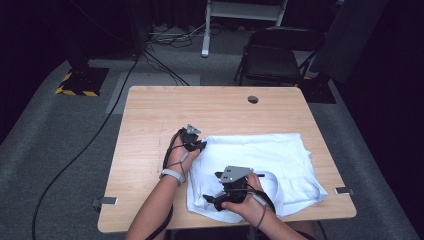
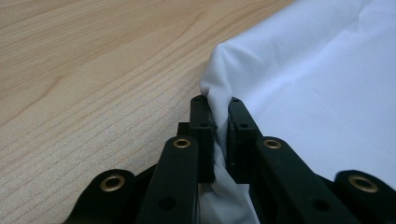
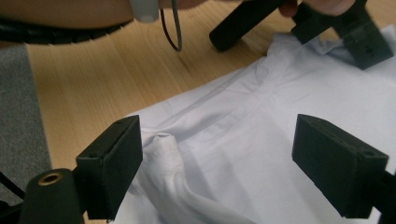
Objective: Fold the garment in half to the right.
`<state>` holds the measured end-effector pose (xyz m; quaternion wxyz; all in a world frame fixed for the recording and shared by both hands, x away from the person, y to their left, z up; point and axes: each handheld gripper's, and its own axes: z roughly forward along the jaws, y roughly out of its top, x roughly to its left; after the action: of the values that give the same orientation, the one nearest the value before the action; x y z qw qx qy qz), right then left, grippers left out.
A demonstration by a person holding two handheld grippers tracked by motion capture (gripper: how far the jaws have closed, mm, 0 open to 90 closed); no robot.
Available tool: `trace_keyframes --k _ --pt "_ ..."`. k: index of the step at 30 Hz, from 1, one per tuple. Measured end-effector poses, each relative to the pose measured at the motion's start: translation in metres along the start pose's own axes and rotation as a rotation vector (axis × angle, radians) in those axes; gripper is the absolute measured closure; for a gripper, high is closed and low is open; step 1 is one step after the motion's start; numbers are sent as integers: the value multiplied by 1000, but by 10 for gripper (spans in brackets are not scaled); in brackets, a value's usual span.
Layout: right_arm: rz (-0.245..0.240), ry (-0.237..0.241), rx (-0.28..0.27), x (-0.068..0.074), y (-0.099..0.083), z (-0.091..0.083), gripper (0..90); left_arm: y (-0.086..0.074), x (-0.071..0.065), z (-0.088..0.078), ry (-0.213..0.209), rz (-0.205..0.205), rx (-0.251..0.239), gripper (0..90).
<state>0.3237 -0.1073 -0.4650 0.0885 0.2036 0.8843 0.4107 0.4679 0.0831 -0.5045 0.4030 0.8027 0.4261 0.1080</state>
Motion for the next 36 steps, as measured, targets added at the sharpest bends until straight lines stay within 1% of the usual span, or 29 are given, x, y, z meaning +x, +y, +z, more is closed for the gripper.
trace_keyframes --k 5,8,9,10,13,15,17,20,22,25,28,29,30,33,35,36 --pt "0 -22 29 -2 -7 19 158 0 0 0 1 4 0 834" --pt "-16 -33 56 -4 -11 28 157 0 0 0 1 4 0 833" --pt "-29 -38 70 -4 -13 31 157 0 0 0 1 3 0 833" --pt "-37 -46 78 -3 -15 34 141 0 0 0 0 0 0 834" --pt "-28 -50 74 -4 -15 35 134 0 0 0 -1 0 0 834" --pt "-38 -49 71 -3 -14 33 147 0 0 0 1 3 0 833" --pt "-38 -49 46 -1 -10 28 148 0 -1 0 4 4 -2 833" --pt "-31 -45 9 6 -2 18 158 0 0 0 0 3 0 834" --pt "-24 -30 -12 14 2 15 162 0 0 0 0 0 0 834" --pt "-17 0 0 28 4 19 182 0 0 0 1 3 0 834" --pt "26 15 34 35 -1 32 180 0 -1 0 6 6 -1 834" --pt "41 11 47 37 -4 36 163 0 -1 0 7 6 0 833" --pt "46 -2 61 38 -6 40 153 0 -1 0 7 8 0 833" --pt "36 -42 90 42 -10 48 133 0 -1 0 6 6 -1 834" --pt "23 -67 92 45 -9 50 116 0 -1 0 4 3 -1 833" --pt "30 -74 91 47 -9 52 108 0 -1 0 3 3 -2 834"
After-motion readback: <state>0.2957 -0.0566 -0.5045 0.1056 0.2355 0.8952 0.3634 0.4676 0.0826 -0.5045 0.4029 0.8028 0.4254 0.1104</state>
